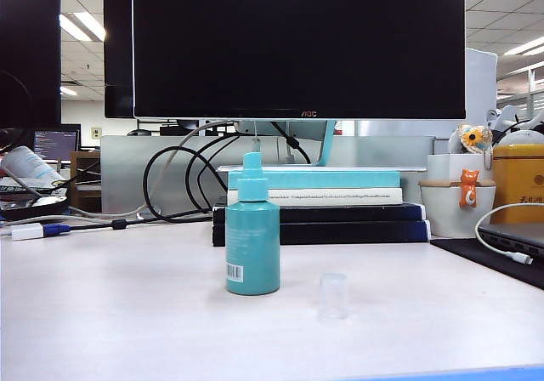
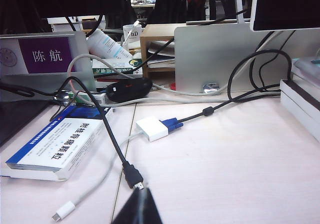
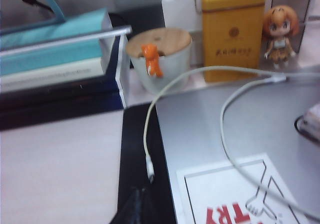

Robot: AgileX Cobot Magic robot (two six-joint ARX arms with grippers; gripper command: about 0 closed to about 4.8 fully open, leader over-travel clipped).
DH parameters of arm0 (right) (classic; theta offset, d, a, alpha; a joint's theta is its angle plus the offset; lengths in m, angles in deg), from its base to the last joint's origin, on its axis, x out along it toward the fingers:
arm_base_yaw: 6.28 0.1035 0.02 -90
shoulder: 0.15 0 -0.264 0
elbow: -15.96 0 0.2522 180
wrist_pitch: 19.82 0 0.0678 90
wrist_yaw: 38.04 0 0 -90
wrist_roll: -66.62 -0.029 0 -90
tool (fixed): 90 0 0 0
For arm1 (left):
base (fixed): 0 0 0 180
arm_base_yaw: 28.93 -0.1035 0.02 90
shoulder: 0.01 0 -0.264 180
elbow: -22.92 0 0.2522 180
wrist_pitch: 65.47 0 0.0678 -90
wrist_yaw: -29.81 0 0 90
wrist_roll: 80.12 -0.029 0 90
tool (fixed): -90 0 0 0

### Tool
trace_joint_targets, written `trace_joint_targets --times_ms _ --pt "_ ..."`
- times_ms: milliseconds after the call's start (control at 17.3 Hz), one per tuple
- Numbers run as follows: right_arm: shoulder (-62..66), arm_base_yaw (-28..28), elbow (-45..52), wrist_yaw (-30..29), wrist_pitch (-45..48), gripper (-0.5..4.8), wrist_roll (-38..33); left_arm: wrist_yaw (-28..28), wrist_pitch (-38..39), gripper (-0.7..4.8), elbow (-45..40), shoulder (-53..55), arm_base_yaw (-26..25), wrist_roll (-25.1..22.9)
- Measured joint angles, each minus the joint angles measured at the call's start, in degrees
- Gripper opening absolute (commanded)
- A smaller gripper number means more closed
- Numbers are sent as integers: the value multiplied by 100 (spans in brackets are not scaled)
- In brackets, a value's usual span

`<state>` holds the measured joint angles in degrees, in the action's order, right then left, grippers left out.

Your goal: Pick up the sprayer with the left hand, pick up its lid with the right hand then put the lid on the sprayer.

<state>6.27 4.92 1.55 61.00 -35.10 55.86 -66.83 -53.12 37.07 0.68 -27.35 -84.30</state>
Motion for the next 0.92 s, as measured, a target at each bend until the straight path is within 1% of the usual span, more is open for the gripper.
trace_joint_targets --times_ms 58,115,173,289,346,462,519,577,635,693,750,808,923 --pt "0 0 0 0 72 -5 0 9 0 -5 0 0 0 13" --pt "0 0 0 0 74 -5 0 162 -9 -5 0 0 -2 142" --pt "0 0 0 2 72 -5 2 308 -22 -5 0 0 -2 170" --pt "0 0 -7 15 55 -5 0 815 -131 -6 0 0 0 302" --pt "4 0 -245 17 -85 -5 -28 1121 -507 -6 0 2 0 699" --pt "22 0 -428 20 -77 -5 -289 1355 -1252 -6 0 0 -2 938" --pt "63 0 -468 20 -83 -5 -354 1432 -1478 -6 4 -2 0 1010" --pt "197 0 -538 17 -105 -5 -411 1622 -1705 -6 15 -2 0 1128" --pt "391 0 -693 7 -114 -5 -448 1886 -1587 -6 55 7 0 1163" --pt "796 0 -1084 -105 -140 -5 -468 2216 -1344 -6 251 13 0 1222" --pt "1060 0 -1342 -181 -136 -5 -468 2291 -1325 -6 400 13 0 1241" --pt "1615 0 -1834 -348 -63 -5 -468 2304 -1346 -6 708 9 0 1213" --pt "2371 -2 -2444 -817 -39 -5 -413 2334 -1121 -6 1113 63 0 1080"
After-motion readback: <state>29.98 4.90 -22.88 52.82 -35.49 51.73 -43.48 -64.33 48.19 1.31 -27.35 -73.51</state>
